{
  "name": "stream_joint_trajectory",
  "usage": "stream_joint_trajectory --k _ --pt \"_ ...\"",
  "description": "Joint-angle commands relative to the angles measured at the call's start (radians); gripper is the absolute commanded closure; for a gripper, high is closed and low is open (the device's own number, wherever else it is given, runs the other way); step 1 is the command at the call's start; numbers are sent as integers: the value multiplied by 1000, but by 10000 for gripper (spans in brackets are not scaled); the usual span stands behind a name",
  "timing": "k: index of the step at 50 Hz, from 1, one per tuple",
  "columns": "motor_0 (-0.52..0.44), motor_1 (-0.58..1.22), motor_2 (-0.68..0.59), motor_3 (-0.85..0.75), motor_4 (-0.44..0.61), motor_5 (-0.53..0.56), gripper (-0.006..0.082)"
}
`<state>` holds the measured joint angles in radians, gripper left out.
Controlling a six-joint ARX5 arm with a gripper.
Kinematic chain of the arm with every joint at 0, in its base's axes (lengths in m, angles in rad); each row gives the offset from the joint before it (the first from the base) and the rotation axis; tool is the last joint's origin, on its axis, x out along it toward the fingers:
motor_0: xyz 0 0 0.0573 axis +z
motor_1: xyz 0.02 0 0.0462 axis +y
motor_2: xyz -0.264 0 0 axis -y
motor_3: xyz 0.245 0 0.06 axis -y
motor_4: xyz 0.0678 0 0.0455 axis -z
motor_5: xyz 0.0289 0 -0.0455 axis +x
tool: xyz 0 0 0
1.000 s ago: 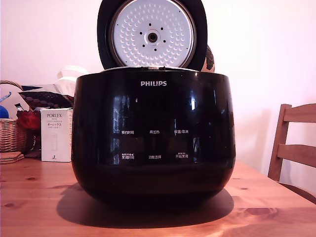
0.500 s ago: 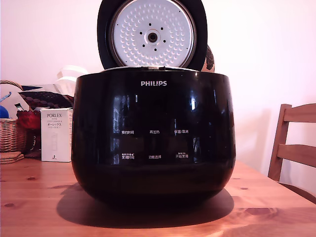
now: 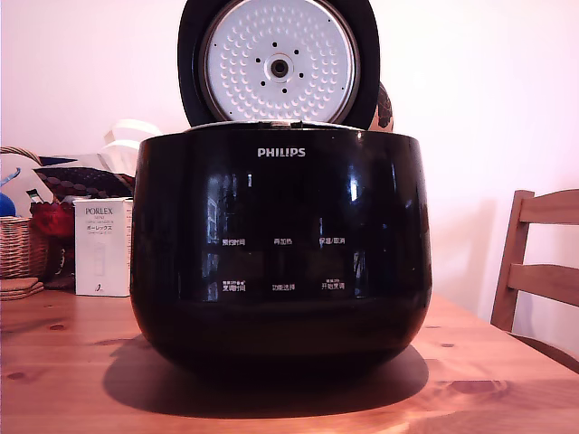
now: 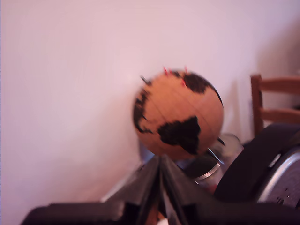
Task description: Close the rice cooker by pressing the lid down with medium force
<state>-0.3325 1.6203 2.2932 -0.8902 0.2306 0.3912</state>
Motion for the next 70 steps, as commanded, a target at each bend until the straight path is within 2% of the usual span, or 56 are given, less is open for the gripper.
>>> stream_joint_trajectory --k 1,23,44,70 --pt "10 30 35 5 19 2 791" --pt "31 192 66 -2 136 0 791" --pt "11 256 66 16 159 -2 791" --pt "-70 317 66 3 184 4 791"
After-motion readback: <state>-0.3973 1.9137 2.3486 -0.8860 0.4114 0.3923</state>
